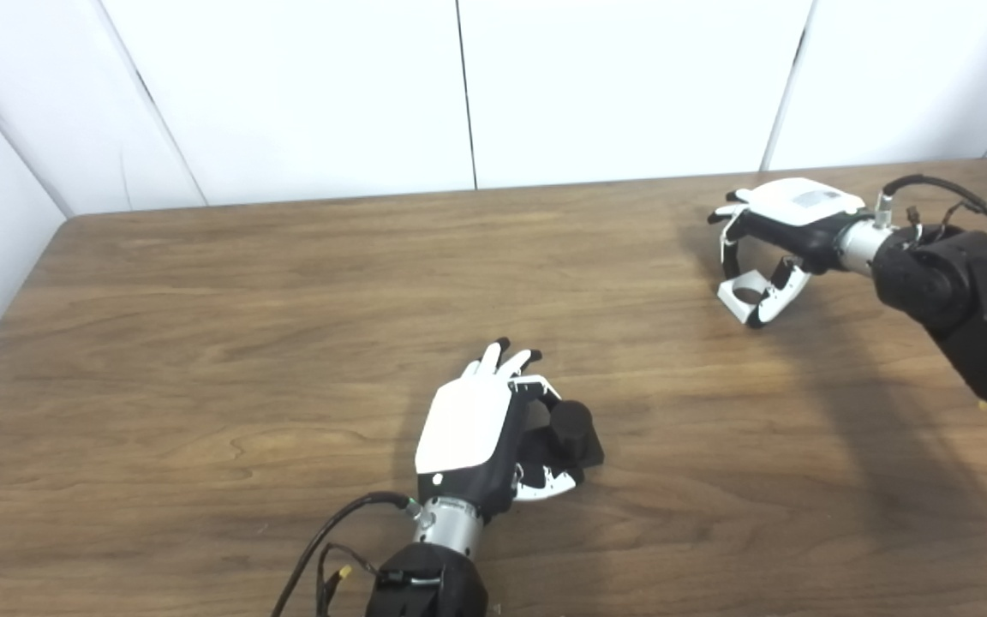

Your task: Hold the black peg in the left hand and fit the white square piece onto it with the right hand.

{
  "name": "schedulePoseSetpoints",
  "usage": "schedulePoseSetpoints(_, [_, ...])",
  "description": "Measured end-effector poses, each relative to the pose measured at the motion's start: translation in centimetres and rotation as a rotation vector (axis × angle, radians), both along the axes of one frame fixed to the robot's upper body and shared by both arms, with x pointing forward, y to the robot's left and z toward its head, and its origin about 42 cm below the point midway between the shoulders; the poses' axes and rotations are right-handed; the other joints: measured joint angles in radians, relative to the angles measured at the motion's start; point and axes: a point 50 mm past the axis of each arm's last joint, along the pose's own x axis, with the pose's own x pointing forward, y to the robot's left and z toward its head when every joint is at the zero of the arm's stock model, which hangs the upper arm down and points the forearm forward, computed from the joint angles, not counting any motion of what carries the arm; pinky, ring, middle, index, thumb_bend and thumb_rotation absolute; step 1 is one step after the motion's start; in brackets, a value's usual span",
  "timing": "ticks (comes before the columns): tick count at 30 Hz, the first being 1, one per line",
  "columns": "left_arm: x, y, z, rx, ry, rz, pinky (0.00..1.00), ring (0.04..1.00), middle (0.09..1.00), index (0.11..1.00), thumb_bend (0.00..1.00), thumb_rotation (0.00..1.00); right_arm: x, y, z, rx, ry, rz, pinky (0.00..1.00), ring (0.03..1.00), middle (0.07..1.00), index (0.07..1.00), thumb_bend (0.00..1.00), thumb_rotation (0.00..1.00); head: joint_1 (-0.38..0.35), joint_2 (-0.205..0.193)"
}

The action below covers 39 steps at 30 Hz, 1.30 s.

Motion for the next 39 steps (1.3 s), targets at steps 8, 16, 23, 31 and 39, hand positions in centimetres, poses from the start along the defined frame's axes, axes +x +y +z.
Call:
schedulePoseSetpoints(8, [0.0, 0.1, 0.0, 0.000, -0.003, 0.002, 0.96, 1.000, 0.909, 0.491, 0.52, 0.07, -1.2, 0.2, 0.2, 0.012, -0.018, 0.023, 0.99, 1.000, 0.915, 0.490, 0.52, 0.14, -0.002, -0.023])
schedulePoseSetpoints(16, [-0.1, 0.1, -0.1, 0.001, -0.010, 0.003, 0.98, 1.000, 0.914, 0.492, 0.52, 0.07, -2.6, 1.4, 1.1, 0.020, -0.045, 0.077, 1.00, 1.000, 0.911, 0.490, 0.52, 0.14, -0.003, -0.035])
schedulePoseSetpoints(23, [-0.1, 0.1, -0.1, 0.002, -0.010, 0.003, 0.97, 1.000, 0.911, 0.492, 0.52, 0.07, -3.9, 2.5, 2.4, 0.024, -0.067, 0.127, 1.00, 1.000, 0.912, 0.491, 0.52, 0.14, -0.005, -0.035])
schedulePoseSetpoints(31, [-0.1, 0.0, -0.1, 0.002, -0.010, 0.003, 0.96, 0.994, 0.906, 0.492, 0.52, 0.07, -5.5, 3.9, 3.5, 0.028, -0.071, 0.181, 1.00, 1.000, 0.915, 0.491, 0.52, 0.14, -0.003, -0.034])
schedulePoseSetpoints(39, [0.0, -0.1, -0.2, 0.002, -0.014, 0.004, 0.96, 0.997, 0.909, 0.492, 0.52, 0.07, -7.3, 5.9, 4.4, 0.039, -0.067, 0.247, 1.00, 1.000, 0.911, 0.491, 0.52, 0.14, -0.005, -0.034])
